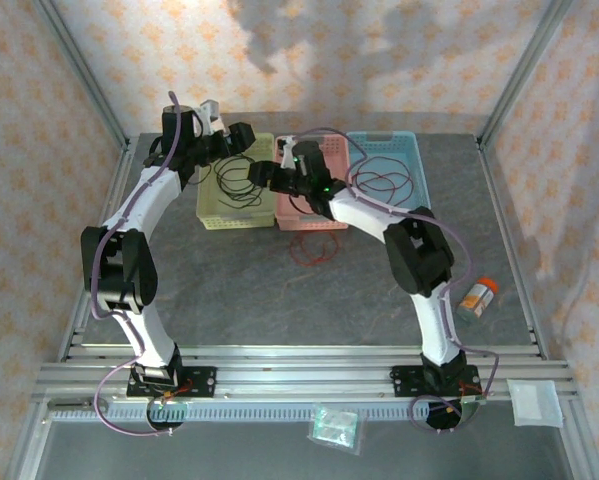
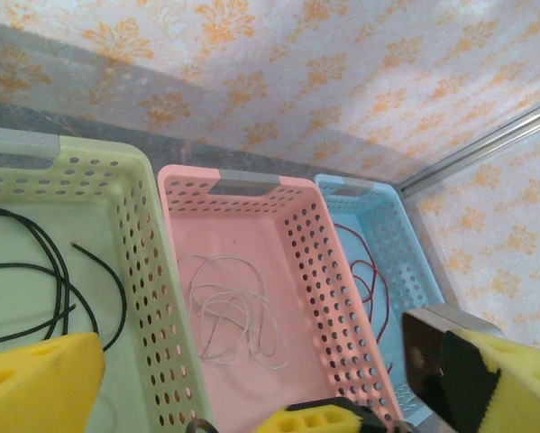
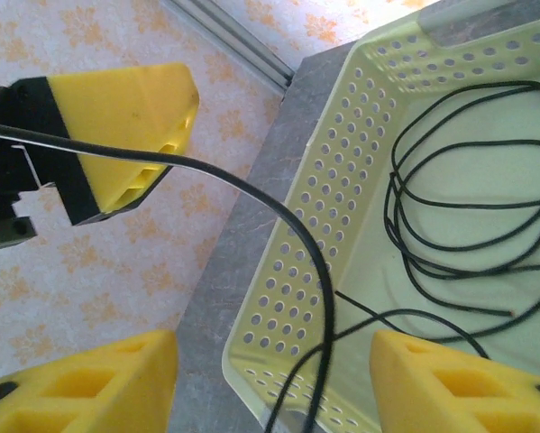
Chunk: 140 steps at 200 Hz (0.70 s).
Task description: Untangle the cables
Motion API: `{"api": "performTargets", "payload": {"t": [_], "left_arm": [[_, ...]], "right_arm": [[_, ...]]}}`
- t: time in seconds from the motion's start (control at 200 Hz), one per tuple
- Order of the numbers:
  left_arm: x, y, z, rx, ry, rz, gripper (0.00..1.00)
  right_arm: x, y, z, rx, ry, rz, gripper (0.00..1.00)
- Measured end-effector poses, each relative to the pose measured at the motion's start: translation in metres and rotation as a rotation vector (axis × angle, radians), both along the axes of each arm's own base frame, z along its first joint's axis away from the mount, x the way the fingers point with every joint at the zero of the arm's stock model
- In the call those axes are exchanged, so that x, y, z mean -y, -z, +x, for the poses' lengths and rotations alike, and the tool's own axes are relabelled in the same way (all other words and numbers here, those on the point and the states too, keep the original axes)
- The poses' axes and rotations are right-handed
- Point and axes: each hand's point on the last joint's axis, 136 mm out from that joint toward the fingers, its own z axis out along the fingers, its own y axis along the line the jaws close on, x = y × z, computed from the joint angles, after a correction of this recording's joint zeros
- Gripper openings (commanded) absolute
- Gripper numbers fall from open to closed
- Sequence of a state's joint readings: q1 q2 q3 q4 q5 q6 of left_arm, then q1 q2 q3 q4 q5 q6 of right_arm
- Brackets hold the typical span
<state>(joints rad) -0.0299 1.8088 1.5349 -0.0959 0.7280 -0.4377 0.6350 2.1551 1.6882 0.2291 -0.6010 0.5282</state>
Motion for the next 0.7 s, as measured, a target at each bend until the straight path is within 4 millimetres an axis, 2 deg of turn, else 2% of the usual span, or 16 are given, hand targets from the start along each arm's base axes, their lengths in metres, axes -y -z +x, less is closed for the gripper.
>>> {"api": "performTargets", "payload": {"t": [0.125,0.24,0.456,0.541,0.701], "left_arm": [[0.001,-0.003,0.001,0.008,-0.001,-0.011,0.96],[0.001,-0.004,0.001,0.010,0.002,-0.012,0.96],[-0.001,-0.006,0.000,0.013,0.007,-0.017,0.96],[-0.004,-0.008,-0.002,0.017,0.001,-0.019,0.96],[-0.010,-0.017,-0.009,0.024,-0.007,-0.055,0.99]], "right_arm": [[-0.016,0.002,0.005,-0.014,0.002,-0.016,0.55],[-0.021,0.012,0.005,-0.047,0.016,-0.042,0.51],[-0.016,0.030,0.011,-0.096,0.060,-0.078,0.21],[-0.014,0.032,0.012,-0.093,0.065,-0.090,0.00],[-0.011,0.037,0.015,-0.111,0.097,-0.103,0.00]]}}
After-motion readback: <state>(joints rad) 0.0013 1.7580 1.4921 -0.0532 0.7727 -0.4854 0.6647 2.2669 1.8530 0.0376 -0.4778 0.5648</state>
